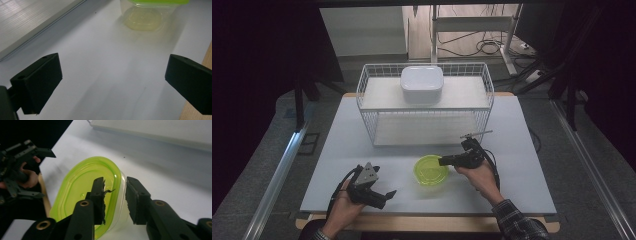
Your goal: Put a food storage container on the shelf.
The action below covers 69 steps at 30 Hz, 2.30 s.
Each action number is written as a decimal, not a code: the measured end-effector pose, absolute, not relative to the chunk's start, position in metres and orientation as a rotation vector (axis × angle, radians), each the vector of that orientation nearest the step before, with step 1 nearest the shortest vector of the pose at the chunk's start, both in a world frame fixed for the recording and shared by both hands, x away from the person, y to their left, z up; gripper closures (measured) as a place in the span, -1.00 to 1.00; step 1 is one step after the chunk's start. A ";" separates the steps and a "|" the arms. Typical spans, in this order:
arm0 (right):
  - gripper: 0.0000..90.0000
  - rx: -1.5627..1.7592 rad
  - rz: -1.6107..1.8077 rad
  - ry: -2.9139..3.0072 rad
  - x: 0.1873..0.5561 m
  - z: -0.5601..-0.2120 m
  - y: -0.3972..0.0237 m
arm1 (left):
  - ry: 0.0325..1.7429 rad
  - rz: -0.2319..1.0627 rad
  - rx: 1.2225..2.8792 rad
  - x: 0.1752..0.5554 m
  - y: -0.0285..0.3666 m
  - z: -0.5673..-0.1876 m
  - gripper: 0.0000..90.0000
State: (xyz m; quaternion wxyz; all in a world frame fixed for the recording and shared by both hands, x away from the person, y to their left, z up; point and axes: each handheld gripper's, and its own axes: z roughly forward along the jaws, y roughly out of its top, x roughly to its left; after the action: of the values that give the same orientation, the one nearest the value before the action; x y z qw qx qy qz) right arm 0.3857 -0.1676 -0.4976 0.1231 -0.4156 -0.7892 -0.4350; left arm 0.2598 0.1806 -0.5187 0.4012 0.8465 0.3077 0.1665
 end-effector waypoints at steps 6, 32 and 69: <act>0.77 -1.229 -1.237 -2.169 0.390 -0.503 -0.173 | 0.776 0.422 2.143 0.260 0.180 -0.519 -0.98; 0.81 -1.194 -1.386 -2.115 0.378 -0.469 -0.184 | 0.807 0.432 2.097 0.261 0.185 -0.516 -0.98; 0.81 -1.168 -1.734 -2.048 0.399 -0.325 -0.183 | 0.799 0.438 2.097 0.262 0.184 -0.517 -0.98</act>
State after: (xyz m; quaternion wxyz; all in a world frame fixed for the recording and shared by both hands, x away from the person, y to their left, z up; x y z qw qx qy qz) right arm 0.3993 -0.1834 -0.3250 0.1075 -0.3968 -0.6957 -0.5890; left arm 0.2619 0.1836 -0.5168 0.4146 0.8347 0.3179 0.1742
